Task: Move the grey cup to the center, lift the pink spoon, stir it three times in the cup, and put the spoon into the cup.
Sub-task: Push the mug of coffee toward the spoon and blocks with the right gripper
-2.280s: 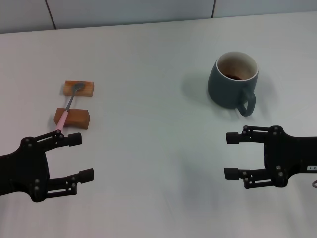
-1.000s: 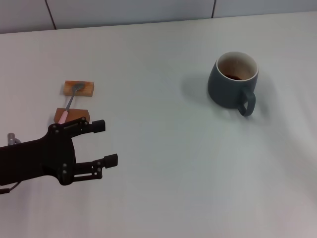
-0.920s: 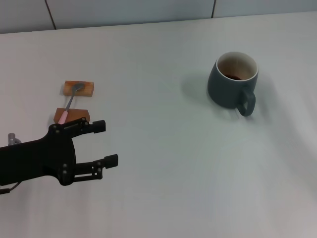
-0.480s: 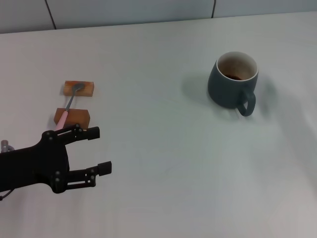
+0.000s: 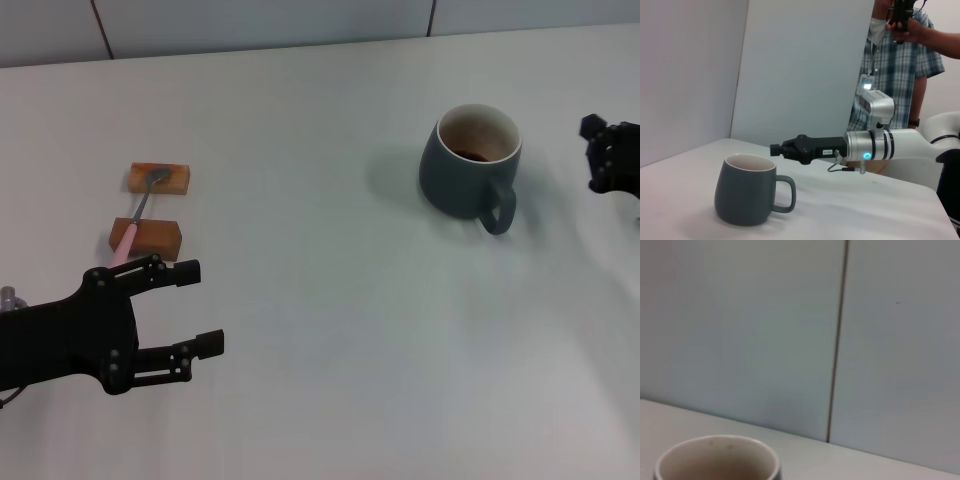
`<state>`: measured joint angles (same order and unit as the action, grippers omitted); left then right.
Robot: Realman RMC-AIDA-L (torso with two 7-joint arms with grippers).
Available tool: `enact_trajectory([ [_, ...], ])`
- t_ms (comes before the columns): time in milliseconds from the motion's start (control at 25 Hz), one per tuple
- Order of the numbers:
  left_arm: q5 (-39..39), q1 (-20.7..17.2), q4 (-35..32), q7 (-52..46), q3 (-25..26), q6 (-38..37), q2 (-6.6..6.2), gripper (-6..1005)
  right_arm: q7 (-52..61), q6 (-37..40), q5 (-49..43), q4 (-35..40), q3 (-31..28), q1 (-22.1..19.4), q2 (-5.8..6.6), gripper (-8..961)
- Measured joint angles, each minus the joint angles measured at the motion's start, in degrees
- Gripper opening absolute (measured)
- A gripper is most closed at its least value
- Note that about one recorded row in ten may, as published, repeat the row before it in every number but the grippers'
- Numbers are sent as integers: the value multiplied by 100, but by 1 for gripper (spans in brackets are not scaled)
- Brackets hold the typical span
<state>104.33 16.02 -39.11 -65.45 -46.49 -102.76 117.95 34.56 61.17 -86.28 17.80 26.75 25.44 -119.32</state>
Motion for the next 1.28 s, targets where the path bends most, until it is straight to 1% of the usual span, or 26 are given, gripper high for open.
enact_trajectory([
  [200, 0, -3, 0, -2, 0, 0, 0, 822, -148, -216, -9, -128, 18, 197, -1, -2],
  [480, 0, -3, 0, -3, 0, 1, 0, 820, -456, -701, -23, -412, 65, 603, 3, -2],
  [1000, 83, 6, -9, -3, -1, -8, 0, 817, -527, -781, -29, -869, 553, 990, -5, -1],
  [1280, 92, 15, -9, -3, 0, -8, 0, 816, -503, -795, -34, -1181, 765, 1274, -14, 5],
])
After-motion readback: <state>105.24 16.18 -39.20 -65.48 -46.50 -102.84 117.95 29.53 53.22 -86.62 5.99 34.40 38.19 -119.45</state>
